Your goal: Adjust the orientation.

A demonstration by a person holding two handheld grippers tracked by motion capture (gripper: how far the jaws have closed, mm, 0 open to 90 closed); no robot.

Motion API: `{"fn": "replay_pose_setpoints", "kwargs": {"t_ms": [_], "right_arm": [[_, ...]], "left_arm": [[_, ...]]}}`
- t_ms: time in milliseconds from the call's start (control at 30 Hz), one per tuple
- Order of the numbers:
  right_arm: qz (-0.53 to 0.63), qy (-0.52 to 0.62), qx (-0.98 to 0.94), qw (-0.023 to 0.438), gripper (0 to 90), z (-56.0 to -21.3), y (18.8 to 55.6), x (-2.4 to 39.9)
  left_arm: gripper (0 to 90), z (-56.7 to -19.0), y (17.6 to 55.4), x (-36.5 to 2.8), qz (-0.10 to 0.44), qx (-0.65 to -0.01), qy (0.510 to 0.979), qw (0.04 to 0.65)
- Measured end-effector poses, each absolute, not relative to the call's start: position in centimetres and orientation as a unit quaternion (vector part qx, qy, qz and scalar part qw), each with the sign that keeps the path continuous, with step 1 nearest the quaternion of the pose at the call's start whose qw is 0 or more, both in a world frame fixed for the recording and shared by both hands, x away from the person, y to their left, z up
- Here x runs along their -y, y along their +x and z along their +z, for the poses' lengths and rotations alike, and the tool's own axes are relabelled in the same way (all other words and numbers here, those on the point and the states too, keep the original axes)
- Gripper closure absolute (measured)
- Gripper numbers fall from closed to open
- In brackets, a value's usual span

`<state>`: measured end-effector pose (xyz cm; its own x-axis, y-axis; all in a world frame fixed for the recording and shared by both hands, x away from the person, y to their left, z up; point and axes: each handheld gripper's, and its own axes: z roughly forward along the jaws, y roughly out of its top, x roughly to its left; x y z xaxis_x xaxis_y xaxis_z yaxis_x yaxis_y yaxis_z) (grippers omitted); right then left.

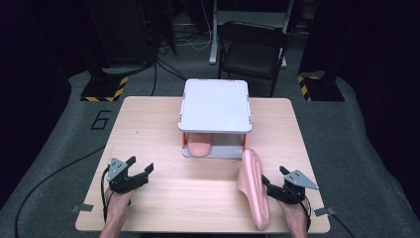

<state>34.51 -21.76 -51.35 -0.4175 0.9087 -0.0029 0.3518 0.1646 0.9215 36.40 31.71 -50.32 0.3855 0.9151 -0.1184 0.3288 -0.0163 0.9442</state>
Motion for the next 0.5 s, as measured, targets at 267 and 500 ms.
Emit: {"fn": "replay_pose_setpoints", "kwargs": {"t_ms": [267,500], "right_arm": [[0.482,0.471,-0.666,0.319,22.6,-49.6,34.3,23.4],[0.518,0.408,-0.674,0.332,22.7,-46.1,33.0,20.8]], "left_arm": [[19.5,-50.1,36.4,-31.9,0.287,-0.476,0.653,0.514],[19.5,-50.1,36.4,-31.7,0.288,-0.473,0.656,0.513]]}}
